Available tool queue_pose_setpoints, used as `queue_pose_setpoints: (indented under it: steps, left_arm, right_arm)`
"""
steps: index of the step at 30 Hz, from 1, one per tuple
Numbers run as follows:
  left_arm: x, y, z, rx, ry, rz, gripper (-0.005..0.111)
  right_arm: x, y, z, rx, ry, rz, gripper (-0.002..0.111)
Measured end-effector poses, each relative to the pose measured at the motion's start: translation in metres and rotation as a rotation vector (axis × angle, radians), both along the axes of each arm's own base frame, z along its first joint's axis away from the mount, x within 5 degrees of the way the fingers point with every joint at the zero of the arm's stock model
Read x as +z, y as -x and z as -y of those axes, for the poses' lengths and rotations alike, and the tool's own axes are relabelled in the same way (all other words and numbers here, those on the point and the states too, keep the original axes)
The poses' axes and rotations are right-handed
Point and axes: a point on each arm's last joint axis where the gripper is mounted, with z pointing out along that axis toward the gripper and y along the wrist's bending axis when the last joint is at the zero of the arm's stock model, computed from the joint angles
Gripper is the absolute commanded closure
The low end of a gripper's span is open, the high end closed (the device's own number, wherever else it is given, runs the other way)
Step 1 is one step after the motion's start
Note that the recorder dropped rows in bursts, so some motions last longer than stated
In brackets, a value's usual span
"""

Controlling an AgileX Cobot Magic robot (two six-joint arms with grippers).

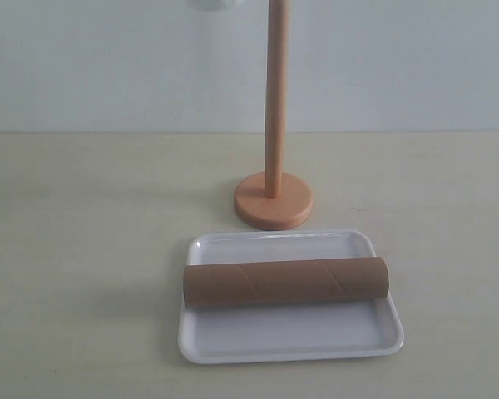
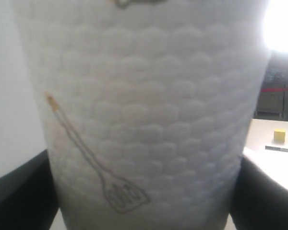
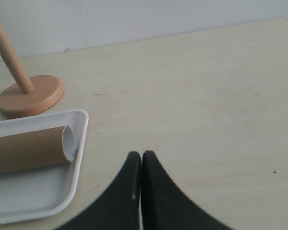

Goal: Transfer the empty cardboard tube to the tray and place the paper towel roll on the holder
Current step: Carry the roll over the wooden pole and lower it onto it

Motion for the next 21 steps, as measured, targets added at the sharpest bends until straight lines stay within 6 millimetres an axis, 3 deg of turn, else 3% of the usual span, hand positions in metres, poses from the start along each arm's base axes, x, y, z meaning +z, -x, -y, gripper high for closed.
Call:
queue_pose_setpoints:
  steps: [4, 11, 21]
  left_arm:
    - [0.008, 0.0, 0.017, 0.009, 0.005, 0.026, 0.103]
    - [-0.007, -0.022, 0.056, 0.013, -0.013, 0.006, 0.103]
    - [-0.008, -0.034, 0.068, 0.079, -0.093, 0.089, 0.103]
  right_arm:
    - [0.0, 0.0, 0.0, 0.0, 0.0, 0.0, 0.108]
    - [0.0, 0.0, 0.0, 0.0, 0.0, 0.0, 0.108]
    - [0.0, 0.0, 0.0, 0.0, 0.0, 0.0, 0.108]
